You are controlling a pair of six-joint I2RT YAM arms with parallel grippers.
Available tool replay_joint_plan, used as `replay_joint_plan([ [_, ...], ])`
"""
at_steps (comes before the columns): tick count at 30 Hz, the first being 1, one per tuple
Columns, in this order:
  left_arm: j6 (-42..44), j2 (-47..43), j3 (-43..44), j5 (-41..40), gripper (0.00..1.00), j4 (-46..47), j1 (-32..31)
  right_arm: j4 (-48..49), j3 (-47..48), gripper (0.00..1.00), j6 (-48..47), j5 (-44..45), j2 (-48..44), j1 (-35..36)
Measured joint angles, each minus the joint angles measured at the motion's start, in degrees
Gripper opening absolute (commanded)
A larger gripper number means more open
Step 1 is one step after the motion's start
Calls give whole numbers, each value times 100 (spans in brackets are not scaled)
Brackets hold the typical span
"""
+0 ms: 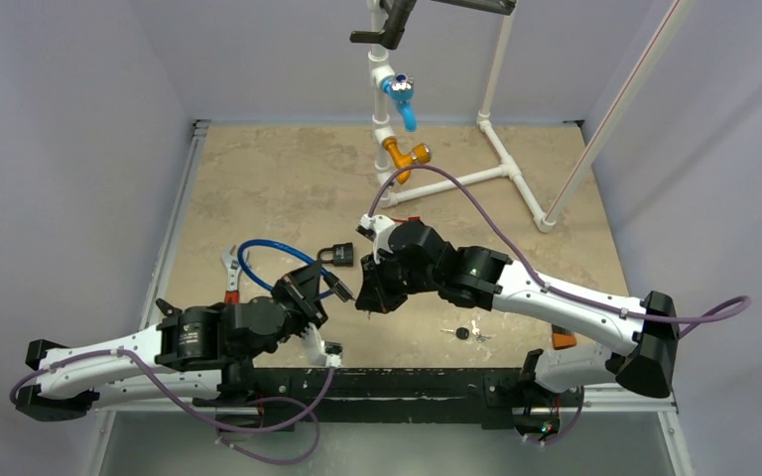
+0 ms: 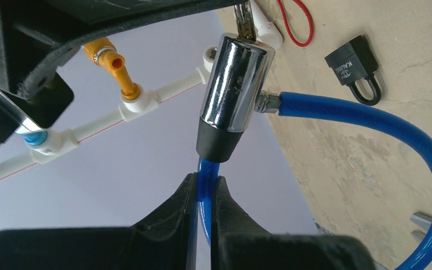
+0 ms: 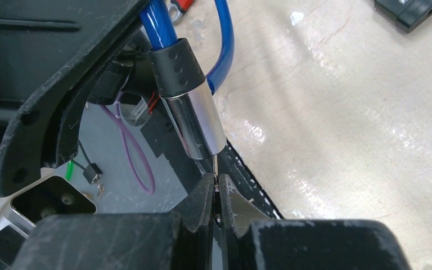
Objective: Unlock with the key
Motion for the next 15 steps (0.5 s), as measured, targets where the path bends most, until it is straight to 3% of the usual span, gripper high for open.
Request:
replay_joint_plan([
  [15, -2273, 166, 855, 42, 0, -887, 15, 1392, -538, 0, -70, 1134, -1143, 256],
])
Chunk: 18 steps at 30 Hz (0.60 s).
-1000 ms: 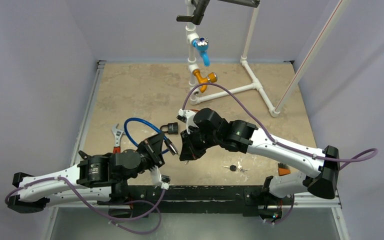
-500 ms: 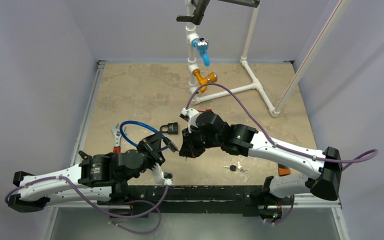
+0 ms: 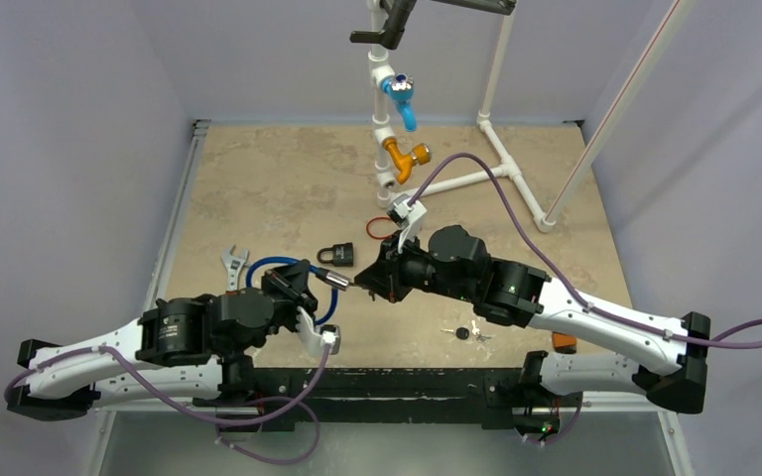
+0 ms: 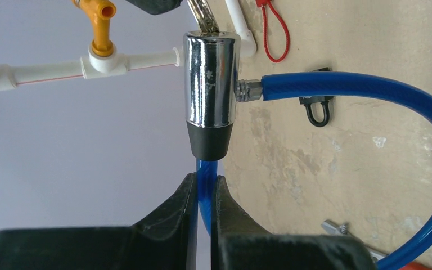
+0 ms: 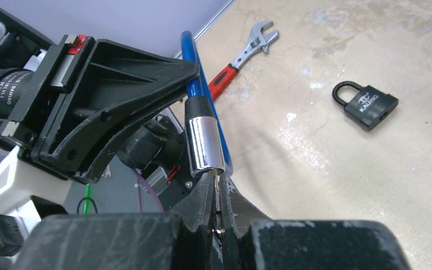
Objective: Unlock with the key
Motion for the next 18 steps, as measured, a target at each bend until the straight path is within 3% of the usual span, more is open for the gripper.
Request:
replay_joint_plan([
  [18, -1989, 426, 859, 496, 0, -166, 232, 885, -479, 0, -33, 1010, -841, 162],
])
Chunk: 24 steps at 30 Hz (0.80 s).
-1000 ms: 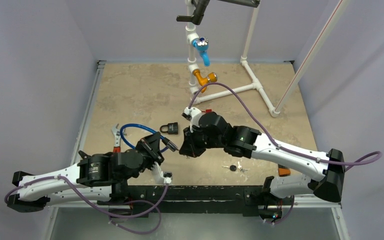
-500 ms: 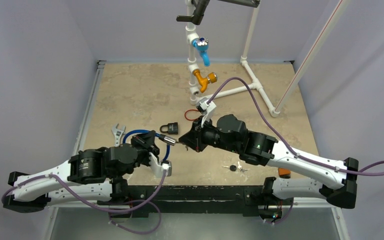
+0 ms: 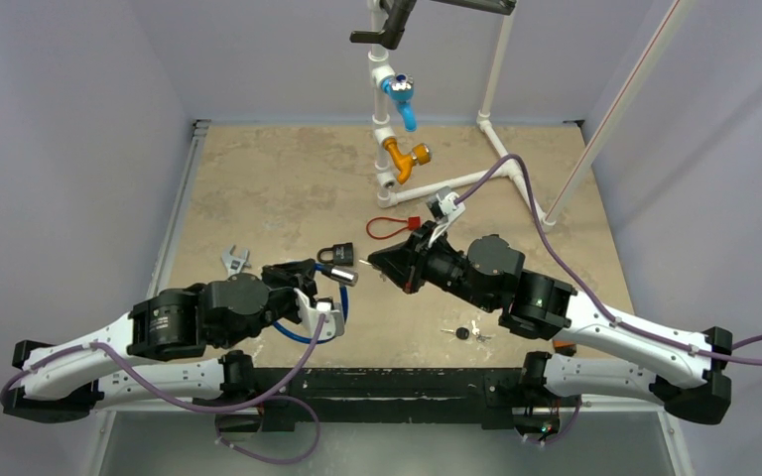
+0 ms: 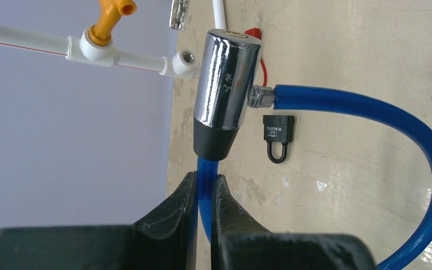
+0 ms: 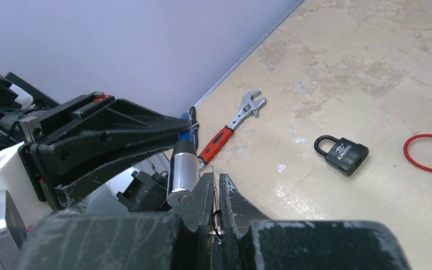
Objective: Unlock with the key
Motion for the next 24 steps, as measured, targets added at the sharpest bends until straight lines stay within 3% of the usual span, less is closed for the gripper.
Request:
replay_joint_plan([
  [11, -195, 11, 17, 160, 0, -85, 111, 9, -26, 0, 35, 15, -39, 0],
  [24, -369, -146, 17, 315, 0, -170, 354, -503, -133, 0, 210, -616, -190, 26],
])
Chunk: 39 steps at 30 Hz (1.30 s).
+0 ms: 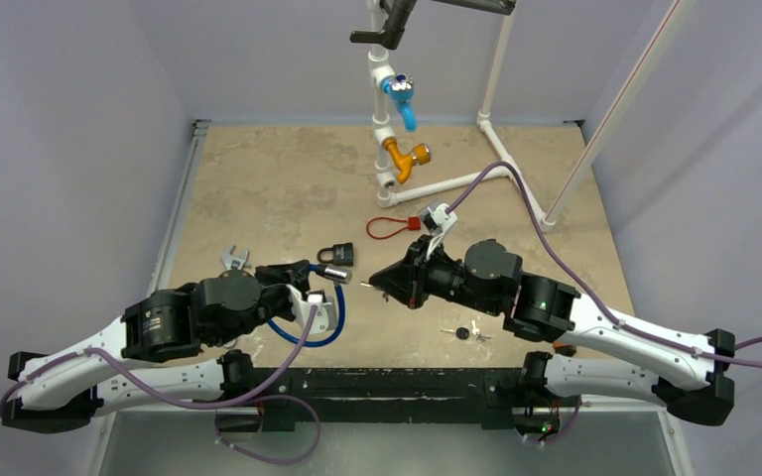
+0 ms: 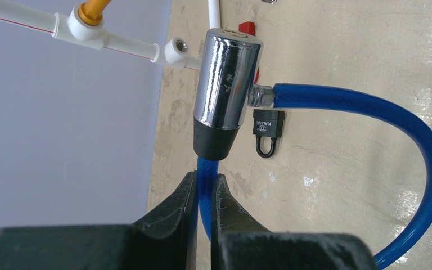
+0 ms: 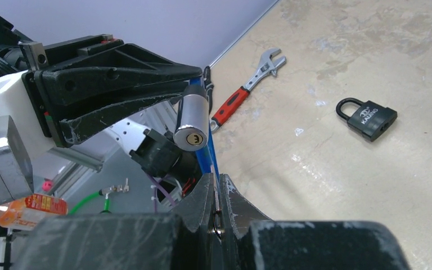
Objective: Unlock with the key
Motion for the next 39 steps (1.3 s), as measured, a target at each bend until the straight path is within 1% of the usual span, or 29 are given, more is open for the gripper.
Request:
replay_joint_plan([
  [10, 157, 7, -17, 39, 0, 2, 0, 11, 195, 0, -4, -186, 229, 2],
  [39, 328, 37, -72, 50, 0, 46, 2, 195, 216, 0, 9, -15, 376, 7],
])
